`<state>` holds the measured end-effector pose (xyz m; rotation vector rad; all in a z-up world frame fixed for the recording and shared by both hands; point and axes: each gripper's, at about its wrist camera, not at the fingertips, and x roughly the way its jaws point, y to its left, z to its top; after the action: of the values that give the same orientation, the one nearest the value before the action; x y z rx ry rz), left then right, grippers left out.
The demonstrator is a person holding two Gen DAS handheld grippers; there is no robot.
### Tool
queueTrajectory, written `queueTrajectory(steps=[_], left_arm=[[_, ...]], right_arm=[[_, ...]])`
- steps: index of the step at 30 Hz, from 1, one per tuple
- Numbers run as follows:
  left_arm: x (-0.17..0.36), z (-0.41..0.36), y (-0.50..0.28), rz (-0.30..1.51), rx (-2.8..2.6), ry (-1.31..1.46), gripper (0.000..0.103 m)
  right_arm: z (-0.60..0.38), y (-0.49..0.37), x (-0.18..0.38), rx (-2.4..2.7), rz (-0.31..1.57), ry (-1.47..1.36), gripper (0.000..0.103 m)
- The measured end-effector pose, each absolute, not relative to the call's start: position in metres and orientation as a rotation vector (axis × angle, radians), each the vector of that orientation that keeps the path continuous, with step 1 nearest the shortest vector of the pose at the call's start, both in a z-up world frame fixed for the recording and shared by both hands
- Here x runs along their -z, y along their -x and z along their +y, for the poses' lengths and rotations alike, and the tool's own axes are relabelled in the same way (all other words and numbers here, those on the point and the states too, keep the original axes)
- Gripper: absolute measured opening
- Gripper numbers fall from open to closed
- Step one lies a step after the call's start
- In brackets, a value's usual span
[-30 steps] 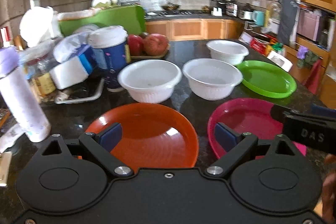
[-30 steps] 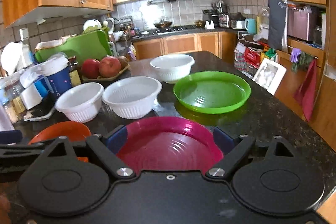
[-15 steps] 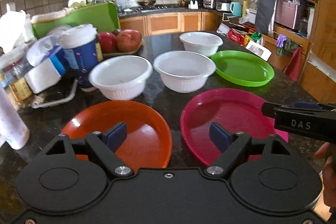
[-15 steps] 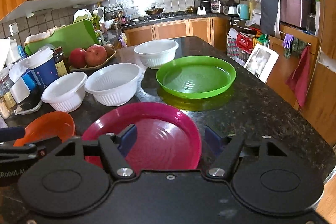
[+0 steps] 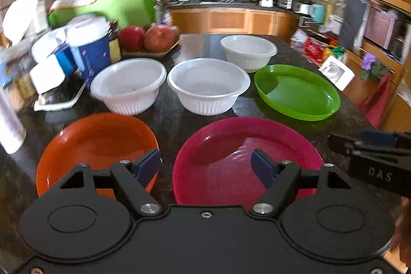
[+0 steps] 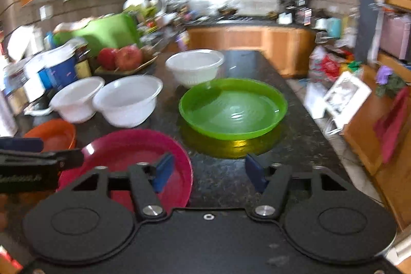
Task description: Organize plates and bowls
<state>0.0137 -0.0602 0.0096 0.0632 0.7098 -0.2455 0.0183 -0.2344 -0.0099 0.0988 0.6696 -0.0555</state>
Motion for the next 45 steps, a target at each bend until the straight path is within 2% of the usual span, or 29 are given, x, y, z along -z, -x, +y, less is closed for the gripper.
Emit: queueTrajectory(steps=[3, 8, 10, 12, 16, 17, 24, 31, 39, 43, 45], left_arm=[[-0.004, -0.065, -0.014, 0.732, 0.185, -0.048, 0.075], [-0.002, -0.066, -0.003, 0.74, 0.117, -0.056, 0.071], [-0.003, -0.065, -0.002, 0.748, 0.098, -0.059, 0.069], [-0.002, -0.062, -0.002, 0.761, 0.099, -0.053, 0.062], [0.001, -0.056, -0.006, 0.794, 0.13, -0.046, 0.061], [0.002, -0.055, -0.006, 0.799, 0.138, -0.047, 0.058], [0.012, -0.051, -0.018, 0.867, 0.198, -0.04, 0.045], [0.018, -0.05, -0.024, 0.889, 0.226, -0.065, 0.039], [0.021, -0.044, -0.027, 0.903, 0.267, -0.051, 0.039], [0.02, -0.042, -0.029, 0.905, 0.281, -0.042, 0.037], [0.02, -0.04, -0.03, 0.904, 0.28, -0.045, 0.027]], right_arm=[[-0.244, -0.027, 0.017, -0.013, 0.69, -0.12, 0.057], [-0.243, -0.042, 0.027, -0.095, 0.733, -0.108, 0.041], [-0.242, -0.046, 0.029, -0.115, 0.749, -0.11, 0.04], [-0.24, -0.048, 0.03, -0.124, 0.752, -0.111, 0.04], [-0.232, -0.049, 0.03, -0.103, 0.741, -0.082, 0.039], [-0.23, -0.05, 0.03, -0.094, 0.738, -0.073, 0.039], [-0.22, -0.053, 0.035, -0.066, 0.753, -0.041, 0.025], [-0.219, -0.054, 0.037, -0.014, 0.763, -0.035, 0.018], [-0.218, -0.053, 0.044, 0.026, 0.792, -0.045, 0.018], [-0.215, -0.051, 0.046, 0.048, 0.792, -0.037, 0.012], [-0.215, -0.05, 0.046, 0.061, 0.791, -0.039, 0.01]])
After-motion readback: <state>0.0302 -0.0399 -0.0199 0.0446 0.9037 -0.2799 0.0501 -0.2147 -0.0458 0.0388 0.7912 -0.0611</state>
